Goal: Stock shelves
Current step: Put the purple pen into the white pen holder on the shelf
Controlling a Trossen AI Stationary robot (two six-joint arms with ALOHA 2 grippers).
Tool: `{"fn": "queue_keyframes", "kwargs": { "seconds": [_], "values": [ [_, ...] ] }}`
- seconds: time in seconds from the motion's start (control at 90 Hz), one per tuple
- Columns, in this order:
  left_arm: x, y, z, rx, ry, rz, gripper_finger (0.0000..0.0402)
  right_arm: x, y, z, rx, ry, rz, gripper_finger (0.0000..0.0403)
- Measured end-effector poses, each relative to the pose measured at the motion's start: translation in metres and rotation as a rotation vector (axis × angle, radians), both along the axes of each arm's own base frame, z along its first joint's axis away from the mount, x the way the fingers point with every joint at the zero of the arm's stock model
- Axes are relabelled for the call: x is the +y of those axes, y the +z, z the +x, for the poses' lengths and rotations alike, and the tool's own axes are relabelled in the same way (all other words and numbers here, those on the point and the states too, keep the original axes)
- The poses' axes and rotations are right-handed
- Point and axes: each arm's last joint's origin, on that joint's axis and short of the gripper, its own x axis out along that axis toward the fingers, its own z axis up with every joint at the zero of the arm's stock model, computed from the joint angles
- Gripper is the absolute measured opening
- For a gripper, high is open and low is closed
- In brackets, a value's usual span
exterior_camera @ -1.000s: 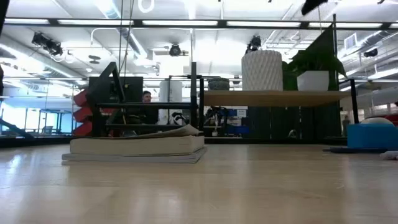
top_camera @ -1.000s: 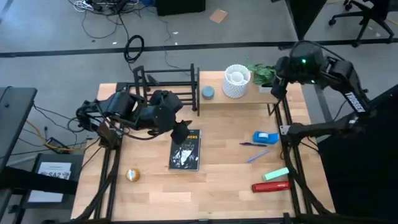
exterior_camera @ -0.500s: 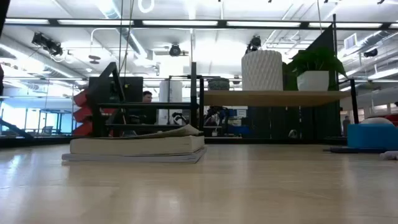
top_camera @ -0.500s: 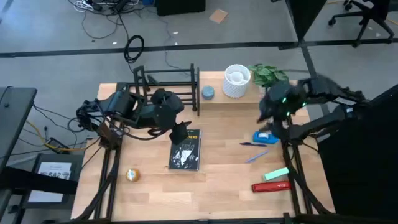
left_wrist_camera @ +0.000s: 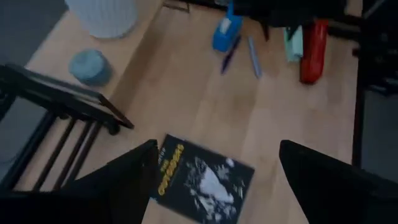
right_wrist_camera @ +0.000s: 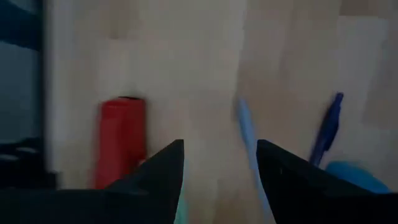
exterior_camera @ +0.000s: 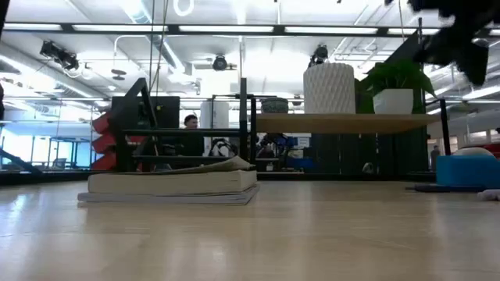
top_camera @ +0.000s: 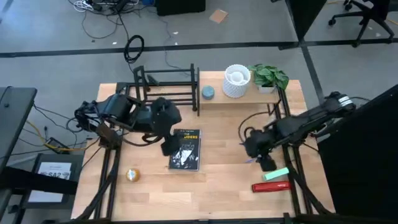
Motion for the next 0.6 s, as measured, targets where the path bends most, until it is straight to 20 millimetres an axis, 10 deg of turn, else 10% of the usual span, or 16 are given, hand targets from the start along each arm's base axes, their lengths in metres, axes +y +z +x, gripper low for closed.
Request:
{"fn": "queue_keyframes", "kwargs": {
  "seconds": [0.6],
  "values": [
    [-0.003,-0.001,-0.002,-0.043,0.194,-0.151,0.0312,-0.001,-0.103,0.000,0.140,0.070,-0.092,0.0137]
  ]
}}
